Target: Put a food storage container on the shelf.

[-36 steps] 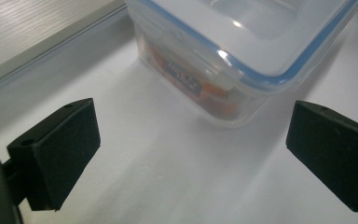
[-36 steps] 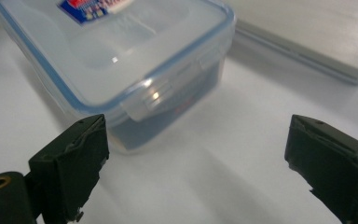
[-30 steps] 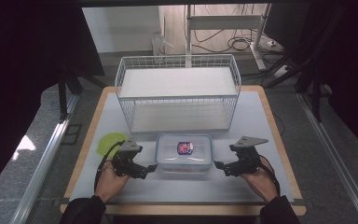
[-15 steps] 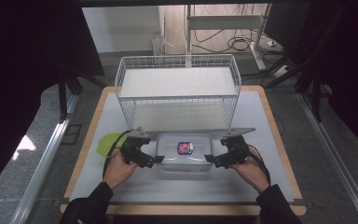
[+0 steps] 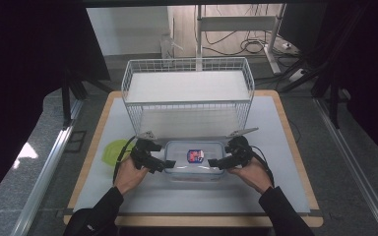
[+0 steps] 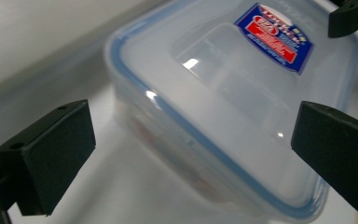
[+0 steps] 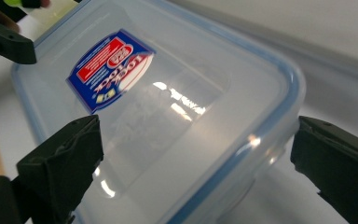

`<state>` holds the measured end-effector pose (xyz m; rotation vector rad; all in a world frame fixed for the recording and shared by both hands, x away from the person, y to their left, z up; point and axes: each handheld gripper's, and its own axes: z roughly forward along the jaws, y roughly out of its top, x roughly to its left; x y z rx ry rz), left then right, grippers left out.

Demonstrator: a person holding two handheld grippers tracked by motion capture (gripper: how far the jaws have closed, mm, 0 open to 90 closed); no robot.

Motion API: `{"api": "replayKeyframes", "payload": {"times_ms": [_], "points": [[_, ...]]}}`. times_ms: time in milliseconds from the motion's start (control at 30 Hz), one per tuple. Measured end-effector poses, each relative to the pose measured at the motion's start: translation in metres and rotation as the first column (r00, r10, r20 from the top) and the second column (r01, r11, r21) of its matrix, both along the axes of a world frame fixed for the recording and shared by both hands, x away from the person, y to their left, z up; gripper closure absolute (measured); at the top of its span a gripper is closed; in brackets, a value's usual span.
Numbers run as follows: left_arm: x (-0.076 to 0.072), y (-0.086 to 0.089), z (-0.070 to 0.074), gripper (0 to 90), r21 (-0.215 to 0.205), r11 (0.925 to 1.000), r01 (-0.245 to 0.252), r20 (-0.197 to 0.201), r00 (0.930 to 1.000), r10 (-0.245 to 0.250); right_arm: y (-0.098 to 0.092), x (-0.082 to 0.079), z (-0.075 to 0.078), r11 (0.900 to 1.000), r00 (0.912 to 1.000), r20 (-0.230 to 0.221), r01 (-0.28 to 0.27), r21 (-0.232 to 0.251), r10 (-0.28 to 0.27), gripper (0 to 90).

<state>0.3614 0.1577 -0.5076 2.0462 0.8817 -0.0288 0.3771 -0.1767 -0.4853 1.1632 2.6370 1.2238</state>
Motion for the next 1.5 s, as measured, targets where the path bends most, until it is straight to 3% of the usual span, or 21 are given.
{"api": "replayKeyframes", "payload": {"times_ms": [133, 233, 300, 400, 500, 633, 800, 867, 967, 1067, 1300, 1433, 1500], "points": [[0.003, -0.007, -0.007, 0.0, -0.048, 0.9972, 0.058, -0.067, 0.9959, -0.061, -0.006, -0.002, -0.007, 0.998, 0.9950, -0.100, 0.009, 0.066, -0.003, 5.4], [0.003, -0.007, -0.008, 0.0, -0.049, 0.9969, 0.062, -0.095, 0.9933, -0.067, -0.009, -0.002, -0.012, 0.995, 0.9870, -0.161, 0.016, 0.099, 0.000, 6.9], [0.000, -0.007, -0.007, 0.0, -0.039, 0.9969, 0.069, -0.107, 0.9915, -0.073, -0.011, -0.003, -0.010, 0.996, 0.9882, -0.153, 0.006, 0.090, 0.008, 9.2], [-0.005, -0.011, -0.003, 0.0, -0.012, 0.9983, 0.057, -0.094, 0.9939, -0.058, -0.011, -0.006, -0.008, 0.996, 0.9881, -0.154, 0.010, 0.085, 0.003, 10.6], [-0.016, -0.013, 0.002, 1.3, 0.036, 0.9979, 0.054, -0.043, 0.9977, -0.052, -0.012, -0.013, -0.006, 0.997, 0.9906, -0.137, 0.010, 0.078, 0.001, 13.9], [-0.032, -0.010, 0.005, 9.2, 0.054, 0.9976, 0.044, 0.002, 0.9990, -0.044, -0.016, -0.026, -0.003, 0.997, 0.9954, -0.095, 0.007, 0.081, 0.001, 20.9], [-0.045, -0.002, 0.007, 23.5, 0.015, 0.9998, 0.014, 0.011, 0.9998, -0.015, -0.027, -0.035, 0.001, 0.992, 0.9973, -0.074, 0.009, 0.122, 0.000, 34.8], [-0.047, 0.003, 0.007, 28.3, -0.025, 0.9997, -0.005, 0.006, 1.0000, 0.006, -0.029, -0.038, 0.002, 0.991, 0.9976, -0.069, 0.010, 0.135, -0.001, 38.2], [-0.048, 0.011, 0.004, 37.8, -0.096, 0.9952, -0.017, -0.011, 0.9998, 0.016, -0.035, -0.041, 0.002, 0.986, 0.9973, -0.074, 0.013, 0.167, -0.001, 44.8], [-0.051, 0.014, 0.002, 42.1, -0.131, 0.9906, -0.037, -0.025, 0.9991, 0.034, -0.038, -0.043, 0.001, 0.982, 0.9973, -0.073, 0.015, 0.190, -0.001, 46.8], [-0.051, 0.013, 0.002, 44.3, -0.166, 0.9815, -0.096, -0.050, 0.9947, 0.089, -0.038, -0.045, 0.000, 0.971, 0.9918, -0.115, 0.080, 0.224, -0.056, 48.8], [-0.053, 0.011, 0.007, 46.6, -0.139, 0.9834, -0.116, -0.014, 0.9933, 0.115, -0.036, -0.048, 0.003, 0.972, 0.9943, -0.085, 0.082, 0.218, -0.065, 51.1], [-0.053, 0.011, 0.008, 46.7, -0.135, 0.9835, -0.120, -0.017, 0.9927, 0.119, -0.034, -0.050, 0.004, 0.977, 0.9962, -0.060, 0.074, 0.202, -0.063, 51.1]]}}
